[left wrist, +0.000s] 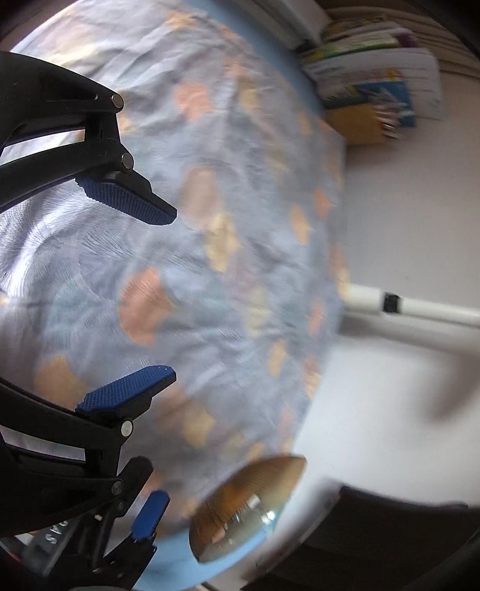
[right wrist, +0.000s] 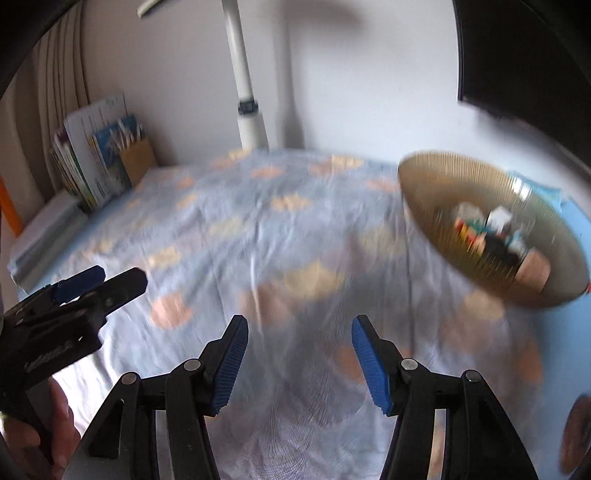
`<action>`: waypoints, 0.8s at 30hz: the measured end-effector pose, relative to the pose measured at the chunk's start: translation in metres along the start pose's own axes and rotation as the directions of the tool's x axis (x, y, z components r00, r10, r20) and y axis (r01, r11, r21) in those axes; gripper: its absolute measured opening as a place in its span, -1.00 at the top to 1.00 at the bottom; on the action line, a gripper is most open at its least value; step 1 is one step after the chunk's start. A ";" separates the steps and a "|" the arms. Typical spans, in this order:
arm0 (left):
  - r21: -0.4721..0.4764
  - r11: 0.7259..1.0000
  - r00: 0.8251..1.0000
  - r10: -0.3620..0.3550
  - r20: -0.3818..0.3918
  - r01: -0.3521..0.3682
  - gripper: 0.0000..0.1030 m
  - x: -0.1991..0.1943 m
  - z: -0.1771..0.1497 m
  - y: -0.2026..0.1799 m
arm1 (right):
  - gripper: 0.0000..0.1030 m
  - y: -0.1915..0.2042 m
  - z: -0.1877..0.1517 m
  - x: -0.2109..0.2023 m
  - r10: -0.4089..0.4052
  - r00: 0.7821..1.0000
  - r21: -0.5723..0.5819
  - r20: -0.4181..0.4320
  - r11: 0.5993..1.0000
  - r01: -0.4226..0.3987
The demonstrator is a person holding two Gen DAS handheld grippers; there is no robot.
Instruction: Organize rigid objects
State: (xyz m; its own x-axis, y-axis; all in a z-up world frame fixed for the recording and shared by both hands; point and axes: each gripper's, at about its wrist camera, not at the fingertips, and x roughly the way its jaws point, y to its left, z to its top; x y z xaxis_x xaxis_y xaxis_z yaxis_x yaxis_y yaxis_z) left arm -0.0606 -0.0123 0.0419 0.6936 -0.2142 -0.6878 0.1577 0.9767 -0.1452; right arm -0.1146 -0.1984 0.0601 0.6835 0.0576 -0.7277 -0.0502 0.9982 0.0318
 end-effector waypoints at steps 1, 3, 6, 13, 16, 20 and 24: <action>-0.006 1.000 1.000 -0.001 0.003 0.002 -0.50 0.000 -0.003 0.002 | -0.10 0.002 -0.003 0.006 -0.016 1.000 -0.013 -0.011 1.000 0.016; -0.020 1.000 1.000 0.010 0.017 -0.009 -0.50 -0.001 -0.006 0.006 | -0.10 0.004 -0.005 0.011 -0.043 0.999 -0.027 -0.020 0.999 0.042; -0.040 0.999 1.000 0.007 0.023 -0.006 -0.50 0.000 -0.008 0.008 | -0.10 0.006 -0.006 0.012 -0.049 0.999 -0.039 -0.006 0.998 0.048; -0.012 1.000 1.000 0.029 0.012 -0.029 -0.50 0.002 -0.010 0.002 | -0.10 0.018 -0.011 0.012 -0.101 0.995 -0.103 0.009 0.990 0.101; -0.005 0.999 0.999 0.040 0.007 -0.040 -0.50 0.004 -0.009 0.001 | -0.11 0.021 -0.011 0.011 -0.112 0.994 -0.117 0.017 0.987 0.113; -0.002 0.999 0.999 0.046 0.017 -0.046 -0.50 0.002 -0.010 0.000 | -0.12 0.013 -0.009 0.011 -0.097 0.995 -0.081 0.011 0.992 0.097; 0.014 0.998 0.998 0.060 0.024 -0.061 -0.50 0.001 -0.010 -0.003 | -0.12 0.012 -0.009 0.011 -0.099 0.995 -0.073 0.009 0.992 0.099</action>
State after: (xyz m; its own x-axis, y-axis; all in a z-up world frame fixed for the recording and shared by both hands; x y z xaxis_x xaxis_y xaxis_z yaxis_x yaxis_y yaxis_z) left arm -0.0674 -0.0152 0.0339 0.7186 -0.1550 -0.6779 0.1254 0.9878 -0.0929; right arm -0.1142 -0.1863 0.0460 0.6914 -0.0410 -0.7214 -0.0353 0.9953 -0.0904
